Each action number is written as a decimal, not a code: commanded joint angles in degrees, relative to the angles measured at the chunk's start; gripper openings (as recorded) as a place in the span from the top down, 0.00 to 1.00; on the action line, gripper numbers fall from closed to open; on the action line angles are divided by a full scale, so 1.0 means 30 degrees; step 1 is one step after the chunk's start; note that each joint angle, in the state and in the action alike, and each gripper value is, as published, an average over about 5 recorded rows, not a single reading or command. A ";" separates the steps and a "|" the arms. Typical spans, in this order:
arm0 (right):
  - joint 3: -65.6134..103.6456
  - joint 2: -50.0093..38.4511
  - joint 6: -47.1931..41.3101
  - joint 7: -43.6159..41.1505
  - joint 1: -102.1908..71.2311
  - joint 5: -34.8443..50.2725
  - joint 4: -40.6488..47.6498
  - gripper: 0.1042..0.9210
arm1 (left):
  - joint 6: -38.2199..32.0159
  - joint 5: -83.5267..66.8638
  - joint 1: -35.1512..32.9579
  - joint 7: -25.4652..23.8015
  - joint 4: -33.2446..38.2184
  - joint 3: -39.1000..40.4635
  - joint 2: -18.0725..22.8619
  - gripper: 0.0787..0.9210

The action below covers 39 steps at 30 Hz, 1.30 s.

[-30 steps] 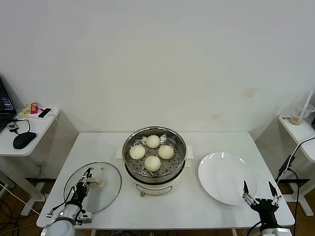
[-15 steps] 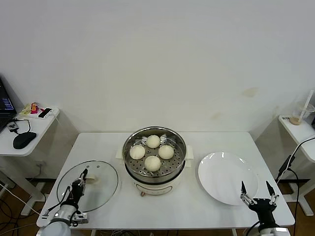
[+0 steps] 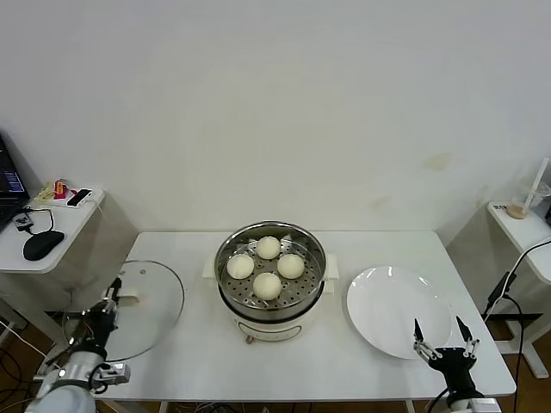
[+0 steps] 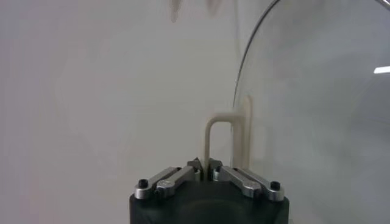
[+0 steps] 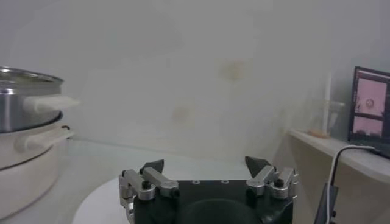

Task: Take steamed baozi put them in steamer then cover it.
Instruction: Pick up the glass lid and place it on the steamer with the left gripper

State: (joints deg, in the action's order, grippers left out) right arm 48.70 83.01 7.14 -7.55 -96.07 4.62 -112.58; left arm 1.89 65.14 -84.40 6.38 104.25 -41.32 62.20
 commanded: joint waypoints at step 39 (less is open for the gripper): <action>-0.1539 0.1455 -0.0267 -0.0151 0.1268 -0.5483 0.1328 0.12 | 0.8721 0.5559 1.1168 -0.9359 0.1558 1.4110 0.4955 0.93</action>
State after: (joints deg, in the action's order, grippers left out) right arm 44.35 86.76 6.19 -8.01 -92.55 -8.91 -109.28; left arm 24.86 71.22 -56.00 -14.21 111.74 -6.55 66.65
